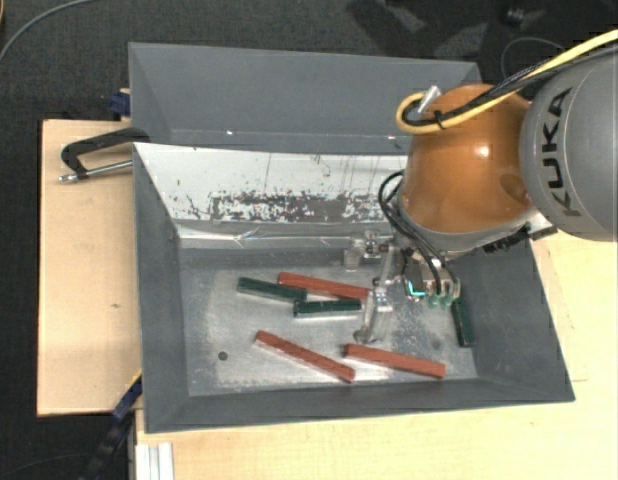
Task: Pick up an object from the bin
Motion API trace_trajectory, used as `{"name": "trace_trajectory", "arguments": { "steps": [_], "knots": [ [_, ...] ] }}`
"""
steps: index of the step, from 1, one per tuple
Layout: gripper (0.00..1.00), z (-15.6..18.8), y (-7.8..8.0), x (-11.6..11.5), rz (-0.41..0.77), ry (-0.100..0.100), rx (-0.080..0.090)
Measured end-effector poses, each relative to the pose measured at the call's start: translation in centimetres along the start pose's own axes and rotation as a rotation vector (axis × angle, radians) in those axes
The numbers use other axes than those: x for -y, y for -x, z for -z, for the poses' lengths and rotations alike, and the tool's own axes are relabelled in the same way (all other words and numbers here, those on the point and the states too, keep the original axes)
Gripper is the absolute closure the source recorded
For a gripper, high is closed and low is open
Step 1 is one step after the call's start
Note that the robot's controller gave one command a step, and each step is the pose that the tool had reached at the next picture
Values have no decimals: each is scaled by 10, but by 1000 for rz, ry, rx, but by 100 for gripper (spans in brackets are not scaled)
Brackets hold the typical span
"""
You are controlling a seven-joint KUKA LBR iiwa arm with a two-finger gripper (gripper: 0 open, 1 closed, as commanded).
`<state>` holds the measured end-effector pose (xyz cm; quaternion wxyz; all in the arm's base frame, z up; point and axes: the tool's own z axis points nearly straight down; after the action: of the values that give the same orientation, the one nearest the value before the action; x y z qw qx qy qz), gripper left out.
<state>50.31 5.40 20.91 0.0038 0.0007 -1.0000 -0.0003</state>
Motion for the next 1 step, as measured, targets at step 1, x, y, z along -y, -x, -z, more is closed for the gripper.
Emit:
{"name": "trace_trajectory", "arguments": {
  "steps": [1],
  "knots": [
    [0,-141,38,-5,87,0,8]
  ]
}}
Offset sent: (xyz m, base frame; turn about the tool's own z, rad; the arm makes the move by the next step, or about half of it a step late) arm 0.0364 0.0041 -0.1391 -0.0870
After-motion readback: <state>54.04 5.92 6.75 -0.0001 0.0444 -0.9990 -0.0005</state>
